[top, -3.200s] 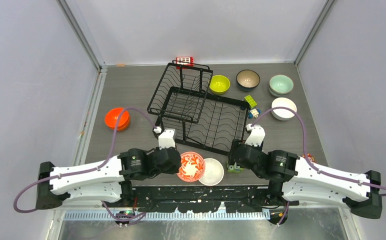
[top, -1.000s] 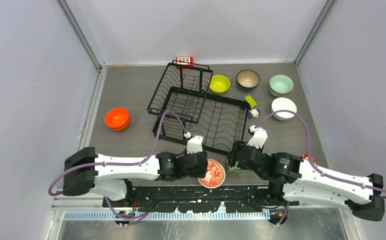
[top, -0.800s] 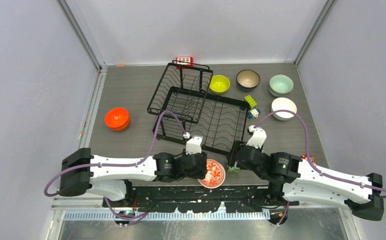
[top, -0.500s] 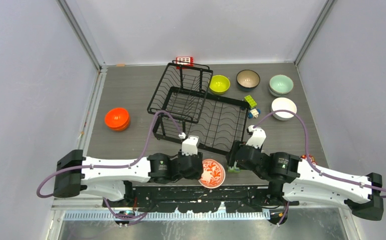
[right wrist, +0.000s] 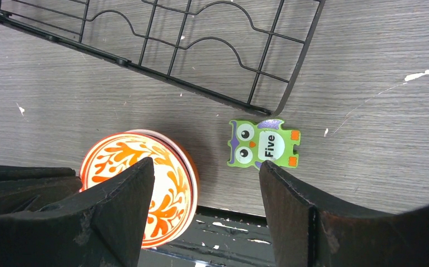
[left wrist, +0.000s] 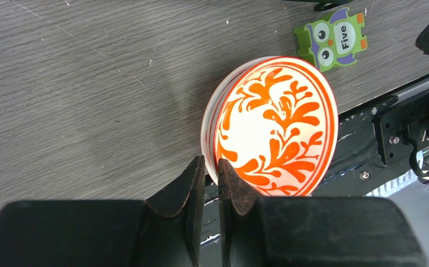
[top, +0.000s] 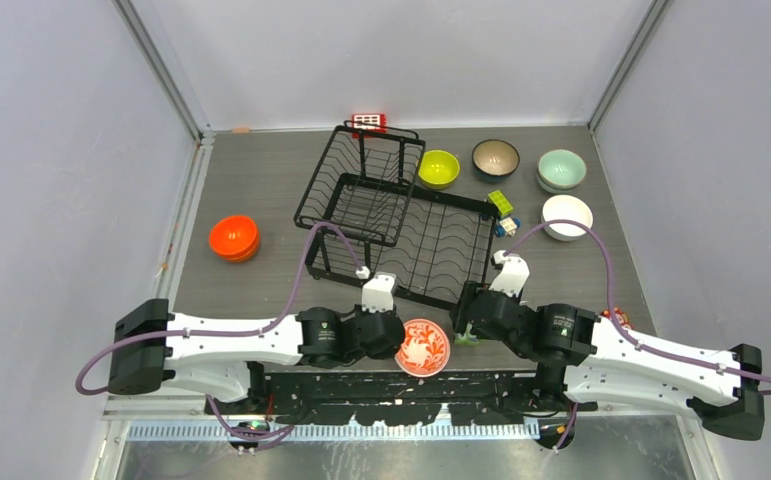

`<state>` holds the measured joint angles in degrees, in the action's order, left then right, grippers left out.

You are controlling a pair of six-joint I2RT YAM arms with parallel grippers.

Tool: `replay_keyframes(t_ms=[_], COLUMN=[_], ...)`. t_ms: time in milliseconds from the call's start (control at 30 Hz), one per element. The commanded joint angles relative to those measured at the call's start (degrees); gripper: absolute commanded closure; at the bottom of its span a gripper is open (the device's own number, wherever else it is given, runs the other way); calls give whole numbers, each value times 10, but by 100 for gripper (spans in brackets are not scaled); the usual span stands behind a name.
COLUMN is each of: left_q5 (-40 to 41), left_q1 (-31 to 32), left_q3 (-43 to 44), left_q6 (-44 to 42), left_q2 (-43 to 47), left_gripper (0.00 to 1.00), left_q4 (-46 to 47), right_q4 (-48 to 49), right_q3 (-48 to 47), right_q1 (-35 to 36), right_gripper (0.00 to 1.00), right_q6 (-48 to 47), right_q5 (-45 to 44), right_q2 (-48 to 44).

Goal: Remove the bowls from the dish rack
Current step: Place the bowl with the bowl, then reset both arms

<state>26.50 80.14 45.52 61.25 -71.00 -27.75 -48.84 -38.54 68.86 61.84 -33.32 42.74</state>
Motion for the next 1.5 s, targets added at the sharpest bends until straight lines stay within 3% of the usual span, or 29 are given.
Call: replay_keyframes(t_ms=[0,800,1233,1467], left_q5=[12,12,37,54], left_q1=[2,4,4,4], left_q3=[-3,-19,-15,-17], left_q6=[0,-1,-10,-17], left_q2=[-5,14,63,91], left_gripper=[85,86,79,66], left_q4=[12,27,-5,-26], right_q4=[12,15,20,17], right_q3=[-2,-6,-11,-15], right_q1=[0,0,-1,-1], right_gripper=[27,27,27,27], right_q6=[7,5,1,-6], right_q5=[-14,-12,-11,-21], right_q2=[-4,3,2,-10])
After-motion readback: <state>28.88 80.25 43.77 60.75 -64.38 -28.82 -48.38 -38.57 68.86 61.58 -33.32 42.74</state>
